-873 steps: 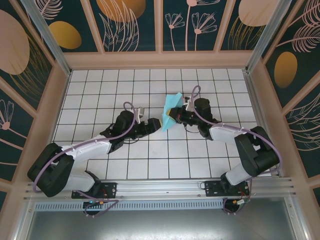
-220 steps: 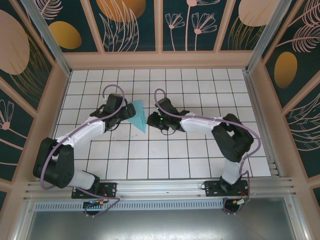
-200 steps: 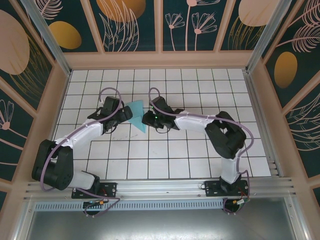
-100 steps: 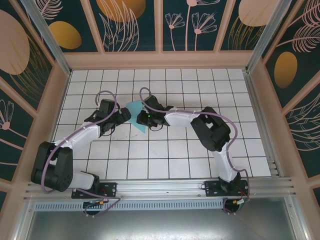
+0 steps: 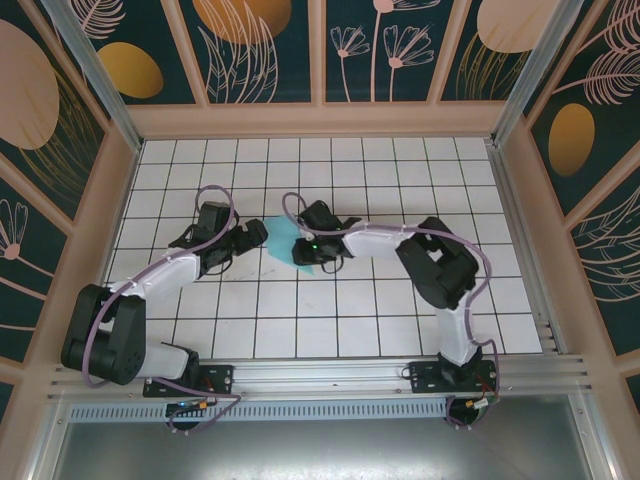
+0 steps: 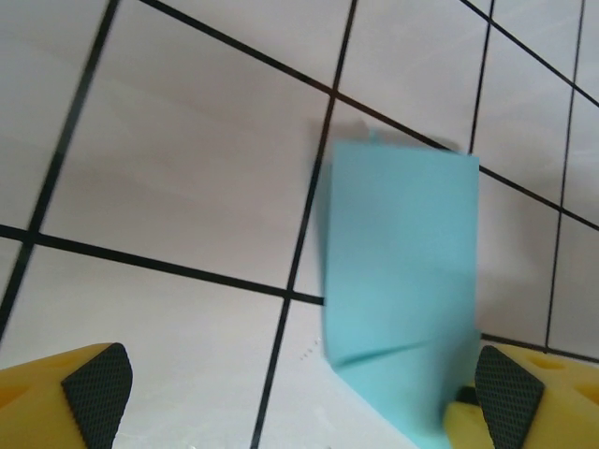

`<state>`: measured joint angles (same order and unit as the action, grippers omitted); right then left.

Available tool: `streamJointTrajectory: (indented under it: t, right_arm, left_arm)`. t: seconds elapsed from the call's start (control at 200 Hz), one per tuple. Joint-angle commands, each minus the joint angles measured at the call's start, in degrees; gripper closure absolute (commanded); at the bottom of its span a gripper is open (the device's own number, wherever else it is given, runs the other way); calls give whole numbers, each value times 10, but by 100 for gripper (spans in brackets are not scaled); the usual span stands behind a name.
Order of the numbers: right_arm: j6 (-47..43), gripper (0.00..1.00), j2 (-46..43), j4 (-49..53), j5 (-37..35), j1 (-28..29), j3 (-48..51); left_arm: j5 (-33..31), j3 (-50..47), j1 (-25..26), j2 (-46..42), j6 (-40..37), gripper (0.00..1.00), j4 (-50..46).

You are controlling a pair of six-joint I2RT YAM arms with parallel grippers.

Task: Fold a paper plane with a square sheet of paper (pick it up from the middle)
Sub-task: Turn over the paper at the center of the table.

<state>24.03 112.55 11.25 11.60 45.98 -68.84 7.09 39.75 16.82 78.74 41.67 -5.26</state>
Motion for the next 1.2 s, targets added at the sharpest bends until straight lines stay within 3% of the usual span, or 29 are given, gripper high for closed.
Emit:
streamJointTrajectory:
  t: [0.0, 0.085, 0.215, 0.395, 0.856, 1.191]
  right_arm:
    - [-85, 73, -57, 51, -13, -19, 59]
    - [-61, 71, -103, 33, -15, -19, 72]
    - [53, 67, -156, -17, -23, -15, 100]
    - [155, 67, -167, -60, -59, -1, 125]
    - [173, 69, -66, -60, -40, -15, 80]
    - [206, 70, -63, -132, 36, -42, 142]
  left_arm:
    - [73, -25, -2, -16, 5, 5, 52]
    - [110, -42, -2, -20, 27, 6, 85]
    - [146, -71, 1, -29, 65, 7, 128]
    - [157, -101, 21, -45, 112, 9, 163]
    - [152, -94, 91, 17, 178, 21, 206]
    - [163, -83, 107, 53, 202, 38, 222]
